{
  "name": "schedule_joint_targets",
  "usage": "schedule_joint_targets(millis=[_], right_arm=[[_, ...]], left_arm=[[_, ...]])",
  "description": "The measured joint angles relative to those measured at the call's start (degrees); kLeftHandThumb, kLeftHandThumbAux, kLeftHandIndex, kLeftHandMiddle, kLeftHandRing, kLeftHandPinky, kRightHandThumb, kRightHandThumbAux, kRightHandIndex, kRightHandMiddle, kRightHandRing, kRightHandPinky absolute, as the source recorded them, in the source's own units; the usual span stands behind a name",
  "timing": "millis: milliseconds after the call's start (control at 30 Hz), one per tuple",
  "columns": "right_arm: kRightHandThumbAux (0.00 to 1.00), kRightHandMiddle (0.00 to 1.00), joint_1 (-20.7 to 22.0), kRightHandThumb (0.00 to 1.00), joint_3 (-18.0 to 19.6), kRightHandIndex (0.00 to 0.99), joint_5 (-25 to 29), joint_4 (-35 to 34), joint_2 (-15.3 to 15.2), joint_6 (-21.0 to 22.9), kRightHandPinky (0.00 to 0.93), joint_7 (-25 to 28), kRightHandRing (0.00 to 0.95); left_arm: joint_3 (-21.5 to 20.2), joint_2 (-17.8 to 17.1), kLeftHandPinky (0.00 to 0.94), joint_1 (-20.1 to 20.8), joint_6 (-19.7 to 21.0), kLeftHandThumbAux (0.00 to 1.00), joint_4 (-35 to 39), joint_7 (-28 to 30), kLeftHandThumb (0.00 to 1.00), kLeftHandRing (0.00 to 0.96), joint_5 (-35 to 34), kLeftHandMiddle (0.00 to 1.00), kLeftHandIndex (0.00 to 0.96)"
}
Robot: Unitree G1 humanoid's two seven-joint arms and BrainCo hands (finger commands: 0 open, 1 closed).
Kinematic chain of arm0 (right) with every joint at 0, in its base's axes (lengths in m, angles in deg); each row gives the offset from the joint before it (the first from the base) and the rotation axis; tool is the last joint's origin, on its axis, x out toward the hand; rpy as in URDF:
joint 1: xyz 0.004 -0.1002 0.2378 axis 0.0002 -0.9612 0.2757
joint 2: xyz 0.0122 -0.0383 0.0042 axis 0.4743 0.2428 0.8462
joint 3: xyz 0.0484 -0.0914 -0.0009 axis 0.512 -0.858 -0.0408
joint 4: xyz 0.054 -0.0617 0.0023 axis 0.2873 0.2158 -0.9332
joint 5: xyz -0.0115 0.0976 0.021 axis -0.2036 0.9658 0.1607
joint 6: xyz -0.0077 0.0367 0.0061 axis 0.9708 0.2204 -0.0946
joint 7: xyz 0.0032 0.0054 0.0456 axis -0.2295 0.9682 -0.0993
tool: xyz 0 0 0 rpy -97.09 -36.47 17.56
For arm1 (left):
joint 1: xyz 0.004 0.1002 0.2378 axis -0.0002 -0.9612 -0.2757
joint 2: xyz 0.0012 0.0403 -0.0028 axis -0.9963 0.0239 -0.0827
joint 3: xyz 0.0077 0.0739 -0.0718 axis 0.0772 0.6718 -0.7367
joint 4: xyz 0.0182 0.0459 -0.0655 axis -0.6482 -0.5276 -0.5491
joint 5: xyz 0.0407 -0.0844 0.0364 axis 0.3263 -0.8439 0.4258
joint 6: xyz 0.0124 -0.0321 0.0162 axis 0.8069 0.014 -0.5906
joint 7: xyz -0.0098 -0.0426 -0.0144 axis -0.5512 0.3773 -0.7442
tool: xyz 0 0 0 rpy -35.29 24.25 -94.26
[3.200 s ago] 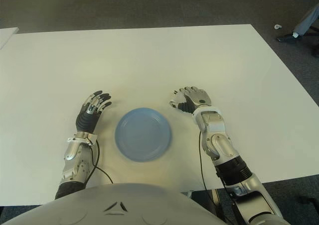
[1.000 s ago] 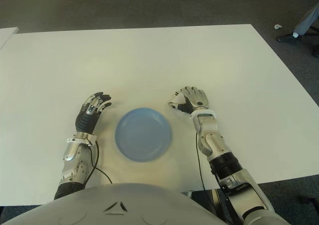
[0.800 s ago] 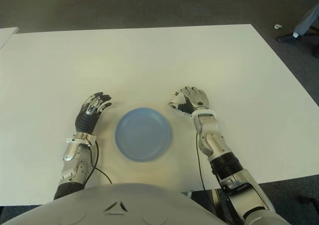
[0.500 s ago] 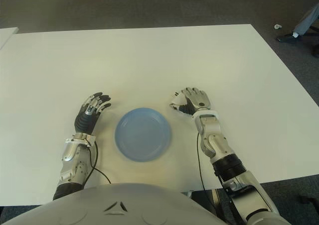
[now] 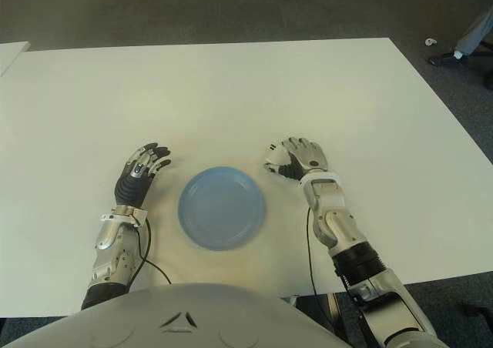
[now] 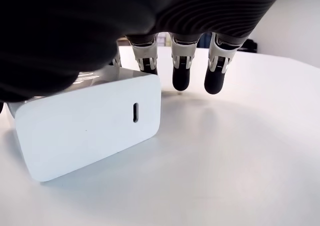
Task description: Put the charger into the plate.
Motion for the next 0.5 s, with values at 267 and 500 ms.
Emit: schedule_joint_targets(millis=[267, 500], right_arm=[[0.202, 0.0, -0.34, 0.34, 0.35, 0.0, 0.0, -0.11, -0.01, -0.14, 0.351, -0.35, 0.112], [0.233, 0.095, -0.32, 0.405, 0.44, 0.0, -0.06, -0.12, -0.31, -0.52, 0.502, -1.81, 0.217]], left_arm=[[-0.05, 0.0, 0.279, -0.39, 0.87, 0.469, 0.68, -0.01, 0.0, 0.284, 0.01, 0.318, 0.266], [-0.08, 0.0, 0.267, -0.55, 0.87, 0.465, 0.81, -0.02, 0.0, 0.28, 0.03, 0.314, 0.256]])
